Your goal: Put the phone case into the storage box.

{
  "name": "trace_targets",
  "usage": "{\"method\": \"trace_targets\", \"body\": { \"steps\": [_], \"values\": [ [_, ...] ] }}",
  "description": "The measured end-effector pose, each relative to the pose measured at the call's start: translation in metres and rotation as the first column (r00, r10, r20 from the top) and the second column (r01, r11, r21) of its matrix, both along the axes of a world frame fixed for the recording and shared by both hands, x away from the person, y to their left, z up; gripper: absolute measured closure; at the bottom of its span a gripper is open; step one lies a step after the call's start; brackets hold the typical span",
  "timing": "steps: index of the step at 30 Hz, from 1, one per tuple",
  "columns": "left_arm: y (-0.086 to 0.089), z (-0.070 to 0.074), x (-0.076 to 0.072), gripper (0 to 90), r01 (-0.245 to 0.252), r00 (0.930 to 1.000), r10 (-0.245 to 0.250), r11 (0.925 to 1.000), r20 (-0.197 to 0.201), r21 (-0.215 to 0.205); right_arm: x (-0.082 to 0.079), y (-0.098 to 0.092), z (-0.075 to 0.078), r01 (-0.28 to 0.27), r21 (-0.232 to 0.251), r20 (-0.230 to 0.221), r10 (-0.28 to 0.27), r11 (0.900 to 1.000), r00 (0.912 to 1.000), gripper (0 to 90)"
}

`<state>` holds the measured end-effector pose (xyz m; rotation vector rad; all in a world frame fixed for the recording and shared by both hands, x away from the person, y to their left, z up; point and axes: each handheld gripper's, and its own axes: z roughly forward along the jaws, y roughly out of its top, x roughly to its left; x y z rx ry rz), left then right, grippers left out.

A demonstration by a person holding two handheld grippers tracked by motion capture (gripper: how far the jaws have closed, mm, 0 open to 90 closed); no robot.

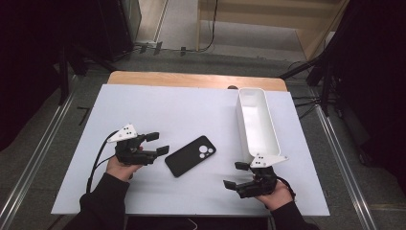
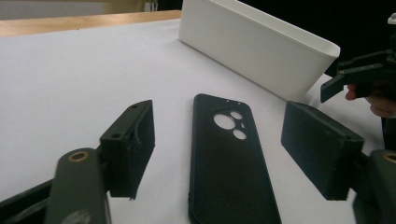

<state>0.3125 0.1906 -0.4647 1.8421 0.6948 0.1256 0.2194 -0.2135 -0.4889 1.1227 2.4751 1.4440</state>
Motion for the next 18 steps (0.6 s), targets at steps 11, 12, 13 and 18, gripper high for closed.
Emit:
{"method": "trace_targets", "body": {
  "steps": [11, 12, 13, 18],
  "values": [
    [0.002, 0.001, -0.022, 22.4, 0.044, 0.999, -0.044, 0.9989, -0.012, 0.013, 0.0, -0.002, 0.0, 0.004, 0.007, 0.003, -0.004, 1.0, 1.0, 14.3],
    [0.002, 0.001, -0.025, 22.4, 0.05, 0.9987, -0.05, 0.9987, -0.007, 0.014, 0.0, -0.002, 0.0, 0.005, 0.006, 0.003, -0.005, 1.0, 1.0, 14.3],
    [0.002, 0.001, -0.026, 22.4, 0.051, 0.9987, -0.051, 0.9984, 0.0, 0.024, 0.0, -0.002, 0.0, 0.004, 0.005, 0.003, -0.004, 1.0, 1.0, 14.3],
    [0.007, -0.001, -0.033, 22.4, 0.056, 0.9984, -0.057, 0.9978, 0.003, 0.035, 0.0, -0.002, 0.0, 0.004, 0.004, 0.004, -0.004, 1.0, 1.0, 14.3]
  ]
}}
